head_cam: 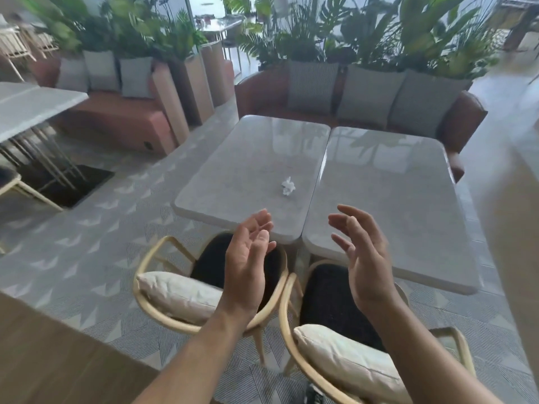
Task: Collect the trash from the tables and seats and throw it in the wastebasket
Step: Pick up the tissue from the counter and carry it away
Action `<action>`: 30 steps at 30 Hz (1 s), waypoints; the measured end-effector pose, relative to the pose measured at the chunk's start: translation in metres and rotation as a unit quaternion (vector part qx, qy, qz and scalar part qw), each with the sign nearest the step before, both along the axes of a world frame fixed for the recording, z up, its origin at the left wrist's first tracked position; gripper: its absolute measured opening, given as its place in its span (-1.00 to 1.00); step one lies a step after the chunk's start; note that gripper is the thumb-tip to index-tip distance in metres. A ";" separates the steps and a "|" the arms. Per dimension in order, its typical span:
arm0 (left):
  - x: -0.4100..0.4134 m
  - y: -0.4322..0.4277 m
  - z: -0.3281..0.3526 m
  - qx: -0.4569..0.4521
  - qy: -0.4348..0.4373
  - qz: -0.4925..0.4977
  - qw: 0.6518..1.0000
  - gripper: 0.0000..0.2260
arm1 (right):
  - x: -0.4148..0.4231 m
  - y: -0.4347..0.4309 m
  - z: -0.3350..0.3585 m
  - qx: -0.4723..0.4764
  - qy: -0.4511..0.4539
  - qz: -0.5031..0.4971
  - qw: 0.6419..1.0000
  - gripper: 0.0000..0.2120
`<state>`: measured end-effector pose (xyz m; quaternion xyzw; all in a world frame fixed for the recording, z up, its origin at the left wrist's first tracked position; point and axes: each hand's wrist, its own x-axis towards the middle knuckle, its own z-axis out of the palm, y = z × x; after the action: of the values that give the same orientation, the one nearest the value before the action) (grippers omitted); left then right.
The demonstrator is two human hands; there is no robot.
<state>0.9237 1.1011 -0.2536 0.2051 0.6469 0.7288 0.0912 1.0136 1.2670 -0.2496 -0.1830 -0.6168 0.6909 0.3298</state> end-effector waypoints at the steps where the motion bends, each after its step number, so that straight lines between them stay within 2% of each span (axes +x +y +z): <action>1: -0.010 0.009 -0.003 -0.005 -0.002 -0.002 1.000 -0.56 | -0.012 0.009 -0.003 0.001 -0.003 0.000 1.000 -0.70; 4: -0.040 0.037 -0.011 -0.021 -0.002 -0.001 1.000 -0.54 | -0.047 0.035 -0.014 -0.008 -0.014 0.008 1.000 -0.67; 7: -0.070 0.061 -0.016 -0.028 -0.003 0.013 1.000 -0.53 | -0.084 0.060 -0.022 -0.010 -0.034 0.027 0.999 -0.53; 14: -0.143 0.104 -0.036 -0.029 -0.037 0.010 0.999 -0.57 | -0.161 0.100 -0.046 -0.027 -0.059 0.037 0.997 -0.59; 20: -0.211 0.133 -0.066 -0.047 -0.038 -0.022 0.998 -0.58 | -0.218 0.119 -0.074 -0.015 -0.094 -0.002 0.995 -0.63; 23: -0.245 0.146 -0.085 -0.065 -0.042 -0.035 0.996 -0.65 | -0.247 0.129 -0.092 -0.011 -0.111 -0.022 0.993 -0.64; 30: -0.322 0.172 -0.144 -0.104 -0.073 -0.031 0.991 -0.61 | -0.334 0.168 -0.161 -0.002 -0.212 -0.026 0.977 -0.68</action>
<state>0.6019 1.2735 -0.3973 0.1602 0.7038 0.6678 0.1816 0.6796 1.4350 -0.4102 -0.3419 -0.6662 0.6289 0.2092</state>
